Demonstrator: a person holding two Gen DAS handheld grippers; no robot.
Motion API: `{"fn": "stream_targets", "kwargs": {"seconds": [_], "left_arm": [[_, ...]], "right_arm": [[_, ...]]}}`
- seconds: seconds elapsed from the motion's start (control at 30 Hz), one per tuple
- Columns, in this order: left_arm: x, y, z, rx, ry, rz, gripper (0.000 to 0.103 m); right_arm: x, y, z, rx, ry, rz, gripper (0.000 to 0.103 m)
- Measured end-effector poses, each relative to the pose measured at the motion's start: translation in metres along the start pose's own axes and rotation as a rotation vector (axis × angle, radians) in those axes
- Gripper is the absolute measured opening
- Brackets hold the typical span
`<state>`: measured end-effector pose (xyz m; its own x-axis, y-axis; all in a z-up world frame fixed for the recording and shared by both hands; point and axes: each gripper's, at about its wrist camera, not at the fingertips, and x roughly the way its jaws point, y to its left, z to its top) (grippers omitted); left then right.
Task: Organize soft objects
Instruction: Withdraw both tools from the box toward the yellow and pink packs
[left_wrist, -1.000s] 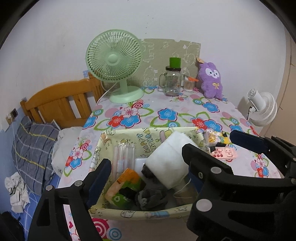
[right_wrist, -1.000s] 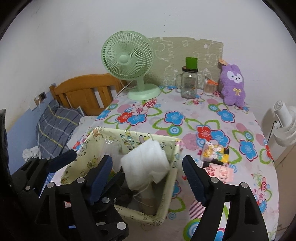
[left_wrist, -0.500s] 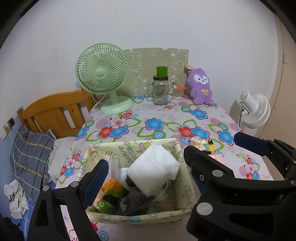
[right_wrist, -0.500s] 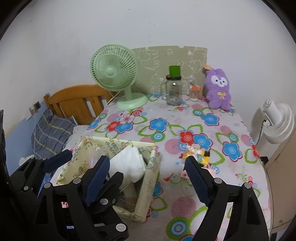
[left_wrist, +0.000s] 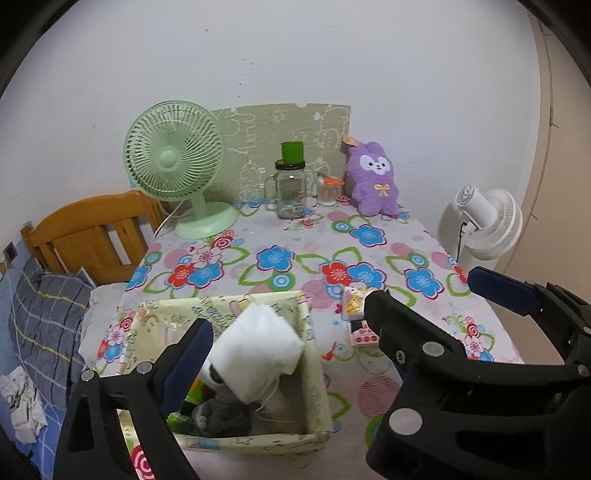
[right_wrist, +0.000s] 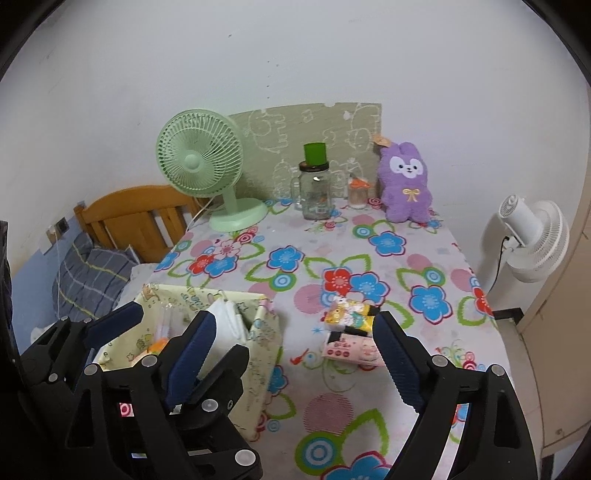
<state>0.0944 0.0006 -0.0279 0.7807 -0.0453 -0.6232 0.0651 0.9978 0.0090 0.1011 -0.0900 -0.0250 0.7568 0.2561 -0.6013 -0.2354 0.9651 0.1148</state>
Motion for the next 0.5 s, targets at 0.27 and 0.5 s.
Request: {"fn": "stream_targets", "kwargs": {"seconds": [0.27, 0.5], "left_arm": [[0.009, -0.023, 0.006, 0.011, -0.002, -0.013, 0.096], [0.025, -0.041, 0.012, 0.01, 0.021, -0.033, 0.096]], "right_arm": [[-0.003, -0.026, 0.001, 0.021, -0.011, -0.024, 0.089], [0.001, -0.048, 0.001, 0.047, -0.008, -0.043, 0.089]]}}
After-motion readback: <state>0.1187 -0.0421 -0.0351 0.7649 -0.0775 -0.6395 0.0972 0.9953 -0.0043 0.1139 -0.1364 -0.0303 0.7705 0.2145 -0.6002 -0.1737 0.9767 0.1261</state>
